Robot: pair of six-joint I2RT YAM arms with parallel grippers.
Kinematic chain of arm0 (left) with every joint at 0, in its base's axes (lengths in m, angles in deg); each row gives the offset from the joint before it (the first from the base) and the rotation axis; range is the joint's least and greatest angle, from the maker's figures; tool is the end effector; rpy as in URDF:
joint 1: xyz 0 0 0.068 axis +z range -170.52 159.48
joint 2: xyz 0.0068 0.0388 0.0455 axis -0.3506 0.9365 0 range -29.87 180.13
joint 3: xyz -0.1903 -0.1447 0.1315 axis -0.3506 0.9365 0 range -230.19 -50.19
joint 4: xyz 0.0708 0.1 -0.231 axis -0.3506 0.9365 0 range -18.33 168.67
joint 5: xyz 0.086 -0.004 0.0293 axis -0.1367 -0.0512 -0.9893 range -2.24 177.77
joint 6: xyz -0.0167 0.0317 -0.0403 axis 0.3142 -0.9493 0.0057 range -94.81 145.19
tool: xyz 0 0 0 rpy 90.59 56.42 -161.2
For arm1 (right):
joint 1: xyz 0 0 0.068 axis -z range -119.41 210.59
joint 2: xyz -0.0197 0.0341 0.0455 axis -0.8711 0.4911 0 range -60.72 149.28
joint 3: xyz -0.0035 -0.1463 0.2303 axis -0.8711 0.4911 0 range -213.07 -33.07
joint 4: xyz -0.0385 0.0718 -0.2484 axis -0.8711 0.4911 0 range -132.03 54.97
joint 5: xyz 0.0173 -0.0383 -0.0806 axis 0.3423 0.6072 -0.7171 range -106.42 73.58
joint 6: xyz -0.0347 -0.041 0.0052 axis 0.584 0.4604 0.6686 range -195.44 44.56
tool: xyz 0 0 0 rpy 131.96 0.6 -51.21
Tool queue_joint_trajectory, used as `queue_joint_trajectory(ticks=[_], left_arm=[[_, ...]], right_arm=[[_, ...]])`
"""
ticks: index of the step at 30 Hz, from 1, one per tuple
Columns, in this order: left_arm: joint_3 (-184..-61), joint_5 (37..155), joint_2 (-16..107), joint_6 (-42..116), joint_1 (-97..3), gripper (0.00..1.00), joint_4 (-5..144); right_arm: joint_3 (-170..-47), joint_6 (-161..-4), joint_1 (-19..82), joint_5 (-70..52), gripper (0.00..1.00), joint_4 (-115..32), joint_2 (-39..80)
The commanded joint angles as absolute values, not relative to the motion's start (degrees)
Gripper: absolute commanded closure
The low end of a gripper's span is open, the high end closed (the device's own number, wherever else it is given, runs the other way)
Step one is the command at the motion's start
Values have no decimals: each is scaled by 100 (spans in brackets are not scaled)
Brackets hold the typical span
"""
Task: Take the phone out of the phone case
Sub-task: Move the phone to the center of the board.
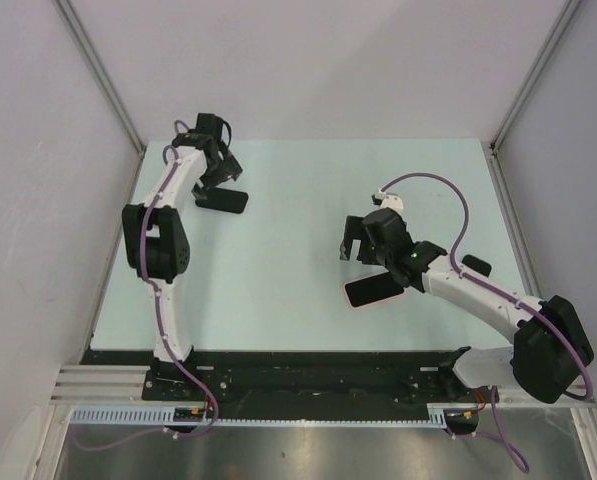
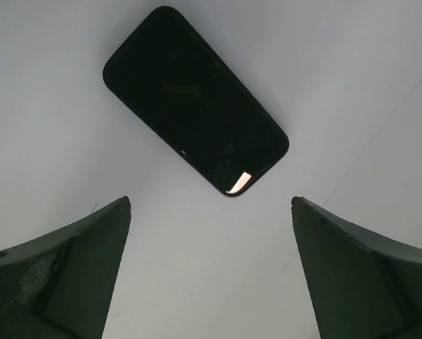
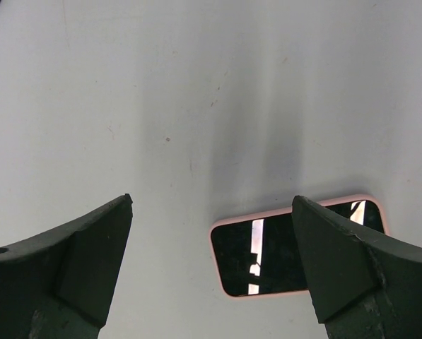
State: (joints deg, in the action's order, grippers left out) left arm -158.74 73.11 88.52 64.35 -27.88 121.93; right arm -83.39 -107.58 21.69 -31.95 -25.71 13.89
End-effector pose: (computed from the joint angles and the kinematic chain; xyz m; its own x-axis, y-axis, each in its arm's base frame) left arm 0.4487 -0.0488 0.2690 -0.6659 -0.5300 -0.5250 -0.5438 0.8266 -0.1448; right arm 0.2240 0.1685 0.2514 -0.6665 0.1207 -0.7356 -0.1089 0.9605 0.2563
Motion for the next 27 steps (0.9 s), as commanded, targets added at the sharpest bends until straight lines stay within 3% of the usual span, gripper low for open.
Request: queue_joint_trajectory(ticks=[1, 7, 27], left_arm=[[-17208, 7124, 9850, 6904, -2676, 0, 13221], [-17992, 7194, 10670, 7282, -2623, 0, 13232], [-17684, 7054, 11488, 9041, -2606, 1, 13240]], right_arm=[[-8466, -10866, 2122, -3110, 0, -2744, 1355], [-8457, -10831, 2095, -3004, 0, -2823, 1504], [-8431, -10787, 1998, -2776, 0, -2849, 1777]])
